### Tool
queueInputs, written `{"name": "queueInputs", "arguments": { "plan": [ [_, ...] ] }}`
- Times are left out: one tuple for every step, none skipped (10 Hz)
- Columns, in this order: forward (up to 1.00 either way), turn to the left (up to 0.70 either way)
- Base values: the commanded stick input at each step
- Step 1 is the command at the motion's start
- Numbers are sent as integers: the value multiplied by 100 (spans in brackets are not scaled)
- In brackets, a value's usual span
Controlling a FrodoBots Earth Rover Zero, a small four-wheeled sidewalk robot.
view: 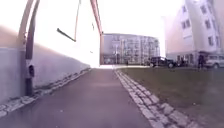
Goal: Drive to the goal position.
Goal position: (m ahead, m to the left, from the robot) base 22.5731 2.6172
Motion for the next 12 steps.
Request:
{"name": "queueInputs", "arguments": {
  "plan": [
    [85, 0],
    [85, 0],
    [85, 0],
    [85, 0],
    [85, 0],
    [85, 0],
    [85, 0],
    [85, 0],
    [85, 0],
    [85, 0],
    [85, 0],
    [85, 0]
  ]
}}
